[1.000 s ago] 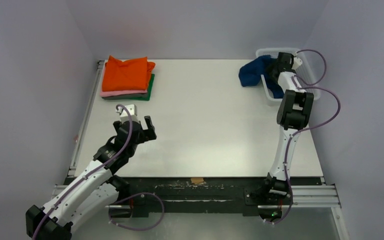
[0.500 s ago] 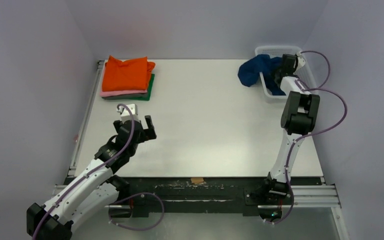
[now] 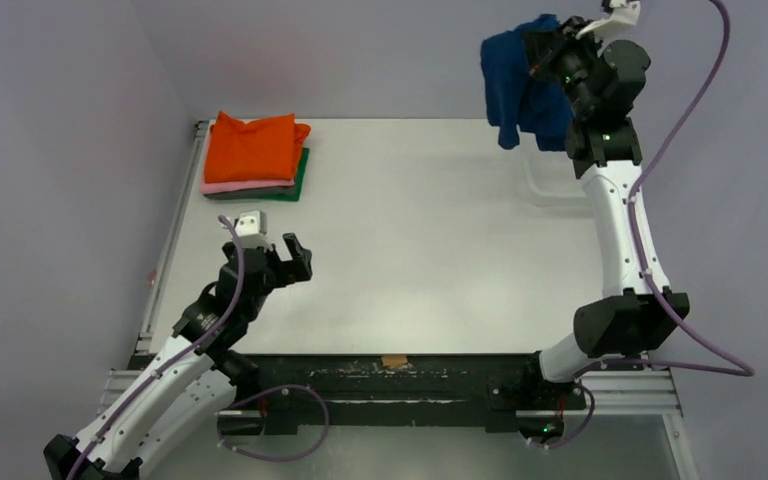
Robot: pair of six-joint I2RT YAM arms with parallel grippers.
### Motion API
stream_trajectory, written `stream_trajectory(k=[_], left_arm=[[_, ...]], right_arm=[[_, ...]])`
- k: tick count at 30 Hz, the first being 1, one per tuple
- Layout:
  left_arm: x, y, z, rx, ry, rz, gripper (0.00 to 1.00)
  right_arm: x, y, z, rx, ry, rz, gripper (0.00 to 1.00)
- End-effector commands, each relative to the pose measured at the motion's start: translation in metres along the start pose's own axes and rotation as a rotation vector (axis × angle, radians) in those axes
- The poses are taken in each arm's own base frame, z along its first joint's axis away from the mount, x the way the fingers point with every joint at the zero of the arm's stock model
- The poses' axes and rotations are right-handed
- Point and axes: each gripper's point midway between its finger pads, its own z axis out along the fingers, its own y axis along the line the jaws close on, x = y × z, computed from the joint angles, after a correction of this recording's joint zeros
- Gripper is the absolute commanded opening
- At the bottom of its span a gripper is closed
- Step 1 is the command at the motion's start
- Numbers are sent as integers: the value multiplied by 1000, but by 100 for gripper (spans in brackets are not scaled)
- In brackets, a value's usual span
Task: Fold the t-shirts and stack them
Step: Move the tshirt to the center of the board, then flatten out the tshirt
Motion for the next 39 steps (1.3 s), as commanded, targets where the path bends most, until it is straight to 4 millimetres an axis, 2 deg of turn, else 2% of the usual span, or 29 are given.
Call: stream_trajectory(k=[1, 4, 7, 9, 11, 12, 15, 18, 19, 21, 22, 23, 24, 28, 31, 35, 39], left_arm=[[-6, -9, -12, 58, -9, -55, 100], [-2, -8, -18, 63, 9, -78, 100], [1, -5, -22, 52, 29, -88, 100], [2, -4, -25, 48, 38, -90, 100], [4, -1, -28, 35, 50, -92, 100], [5, 0, -28, 30, 54, -91, 100], [7, 1, -26, 17, 60, -100, 100], [9, -2, -20, 15, 81, -91, 100], [10, -2, -17, 2, 92, -89, 100], [14, -3, -11, -22, 119, -84, 100], [15, -5, -5, -28, 130, -87, 100], [16, -9, 0, -29, 142, -91, 100], [19, -13, 7, -27, 162, -92, 100], [33, -42, 44, 29, 269, -76, 100], [42, -66, 71, 87, 348, -66, 97], [55, -81, 109, 99, 440, -68, 92], [68, -93, 139, 155, 510, -109, 81]], right_arm=[[18, 123, -38, -442, 159, -55, 0], [43, 170, -61, -589, 252, -38, 0], [97, 207, -88, -738, 402, -49, 0], [123, 212, -100, -777, 474, -44, 0], [141, 199, -103, -721, 507, -46, 0], [150, 185, -102, -652, 511, -65, 0], [198, 111, -105, -311, 578, -117, 0], [259, 24, -134, 39, 691, -157, 2], [276, -4, -147, 153, 735, -174, 9], [288, -56, -167, 412, 753, -218, 47], [285, -74, -176, 522, 748, -244, 67], [282, -85, -183, 589, 748, -275, 75], [278, -89, -187, 623, 741, -290, 78], [271, -76, -198, 564, 695, -249, 80], [275, -54, -209, 434, 676, -166, 80], [306, -1, -225, 170, 723, -86, 80], [341, 33, -236, 67, 796, -187, 78]])
